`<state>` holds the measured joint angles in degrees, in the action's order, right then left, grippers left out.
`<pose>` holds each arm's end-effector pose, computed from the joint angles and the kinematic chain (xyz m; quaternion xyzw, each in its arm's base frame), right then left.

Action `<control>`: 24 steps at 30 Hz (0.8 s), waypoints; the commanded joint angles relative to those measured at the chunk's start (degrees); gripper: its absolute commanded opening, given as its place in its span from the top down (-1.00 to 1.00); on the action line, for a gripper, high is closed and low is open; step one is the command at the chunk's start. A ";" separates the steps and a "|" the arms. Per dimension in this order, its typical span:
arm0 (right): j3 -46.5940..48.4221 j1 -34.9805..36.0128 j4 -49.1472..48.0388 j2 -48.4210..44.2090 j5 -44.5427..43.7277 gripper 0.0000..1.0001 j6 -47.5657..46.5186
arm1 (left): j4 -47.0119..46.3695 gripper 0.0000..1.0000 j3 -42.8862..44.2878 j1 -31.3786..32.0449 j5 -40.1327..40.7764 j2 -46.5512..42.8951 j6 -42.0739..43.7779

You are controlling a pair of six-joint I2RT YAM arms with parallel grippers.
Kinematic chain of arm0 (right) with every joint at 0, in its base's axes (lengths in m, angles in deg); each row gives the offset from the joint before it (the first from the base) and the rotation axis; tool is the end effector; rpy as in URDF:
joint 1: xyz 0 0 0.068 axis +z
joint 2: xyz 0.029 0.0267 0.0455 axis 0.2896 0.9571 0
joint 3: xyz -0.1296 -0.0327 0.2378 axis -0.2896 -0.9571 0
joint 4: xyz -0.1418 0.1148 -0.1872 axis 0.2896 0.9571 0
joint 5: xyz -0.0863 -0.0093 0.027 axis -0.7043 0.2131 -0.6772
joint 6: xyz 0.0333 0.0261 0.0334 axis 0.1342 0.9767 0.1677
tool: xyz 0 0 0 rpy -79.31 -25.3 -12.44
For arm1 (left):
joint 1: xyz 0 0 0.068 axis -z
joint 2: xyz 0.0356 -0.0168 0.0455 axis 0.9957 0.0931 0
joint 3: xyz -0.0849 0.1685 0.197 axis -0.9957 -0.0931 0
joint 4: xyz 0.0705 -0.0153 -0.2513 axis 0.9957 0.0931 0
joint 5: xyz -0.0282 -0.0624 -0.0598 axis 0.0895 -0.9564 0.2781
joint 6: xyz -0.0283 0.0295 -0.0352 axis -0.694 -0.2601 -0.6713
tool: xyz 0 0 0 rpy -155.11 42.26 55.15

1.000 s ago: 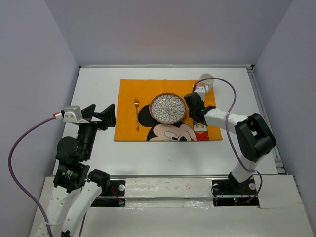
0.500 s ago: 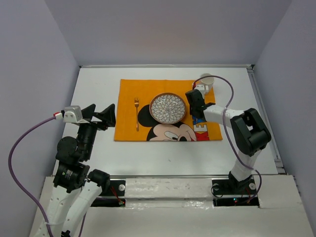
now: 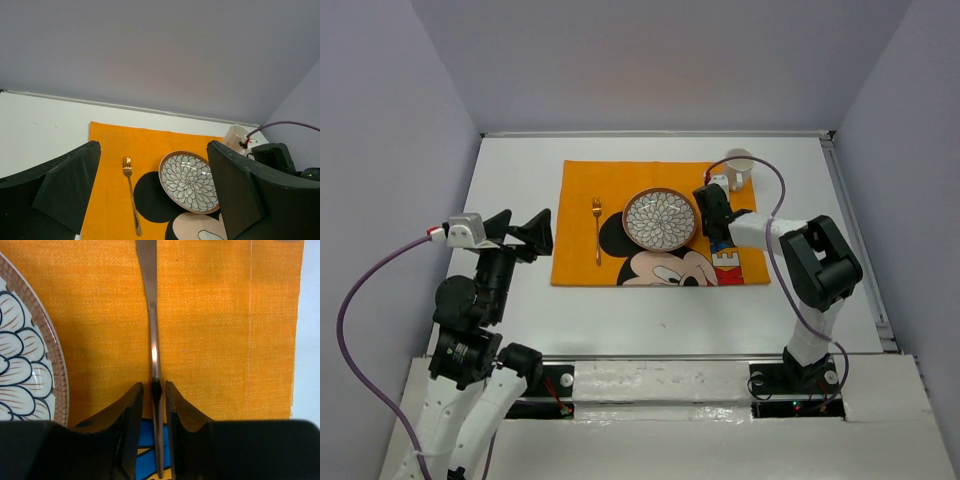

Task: Set the dinner table for one person

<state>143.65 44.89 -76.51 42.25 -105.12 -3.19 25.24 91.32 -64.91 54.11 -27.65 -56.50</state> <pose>0.3436 0.1641 0.1579 -0.0232 0.9133 -0.0917 0.3962 0.0818 -0.0238 0.3844 -0.0285 0.5754 -0.1922 0.7944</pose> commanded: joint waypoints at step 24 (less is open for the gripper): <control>-13.39 -0.28 1.20 -60.36 -1.15 -1.00 9.76 | -3.55 -0.98 -0.37 -2.34 -2.03 4.25 0.29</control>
<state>132.83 44.91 -75.50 -9.79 -104.53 4.22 24.74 91.32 -66.79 52.89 -24.35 -56.52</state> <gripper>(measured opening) 0.995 0.989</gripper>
